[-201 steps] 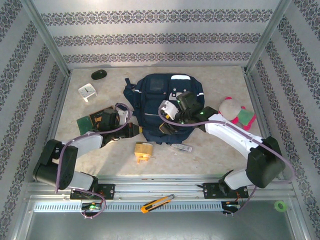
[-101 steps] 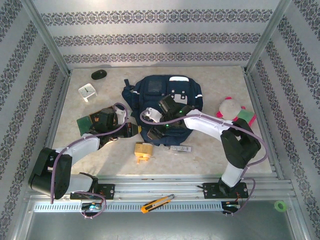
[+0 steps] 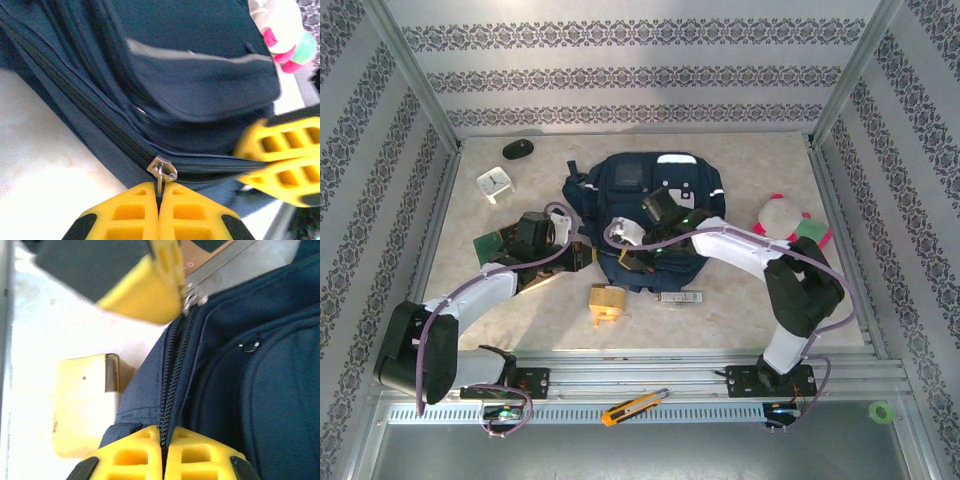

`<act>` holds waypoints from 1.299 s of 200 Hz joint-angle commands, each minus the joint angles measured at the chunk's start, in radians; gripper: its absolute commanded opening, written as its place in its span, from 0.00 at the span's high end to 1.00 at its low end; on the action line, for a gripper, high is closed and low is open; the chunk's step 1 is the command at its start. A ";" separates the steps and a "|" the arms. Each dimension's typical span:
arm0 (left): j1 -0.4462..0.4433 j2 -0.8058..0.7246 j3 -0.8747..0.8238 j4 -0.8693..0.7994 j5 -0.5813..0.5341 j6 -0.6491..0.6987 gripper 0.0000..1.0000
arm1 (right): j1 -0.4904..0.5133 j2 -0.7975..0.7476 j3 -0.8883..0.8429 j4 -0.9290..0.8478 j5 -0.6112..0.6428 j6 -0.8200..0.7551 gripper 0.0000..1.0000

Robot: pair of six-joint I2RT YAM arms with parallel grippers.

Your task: Pack books, pencil case, and school supplies into a backpack

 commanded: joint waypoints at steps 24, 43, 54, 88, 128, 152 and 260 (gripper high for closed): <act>0.019 0.063 0.098 -0.063 -0.214 0.114 0.98 | -0.127 -0.152 0.058 -0.256 -0.164 -0.213 1.00; 0.026 0.118 0.156 -0.077 -0.271 0.151 0.98 | -0.161 -0.186 0.067 -0.285 -0.173 -0.264 1.00; 0.031 0.148 0.186 -0.083 -0.301 0.171 0.98 | -0.183 -0.199 0.078 -0.306 -0.180 -0.284 1.00; 0.058 0.228 0.259 -0.084 -0.386 0.220 0.98 | -0.239 -0.238 0.091 -0.354 -0.202 -0.367 1.00; 0.091 0.319 0.313 -0.037 -0.436 0.235 0.97 | -0.268 -0.261 0.103 -0.414 -0.227 -0.406 1.00; 0.096 0.355 0.332 -0.025 -0.455 0.235 0.95 | -0.280 -0.257 0.100 -0.391 -0.223 -0.388 1.00; 0.097 0.067 0.237 -0.103 -0.416 0.015 0.62 | -0.216 -0.101 0.075 0.072 -0.009 -0.122 1.00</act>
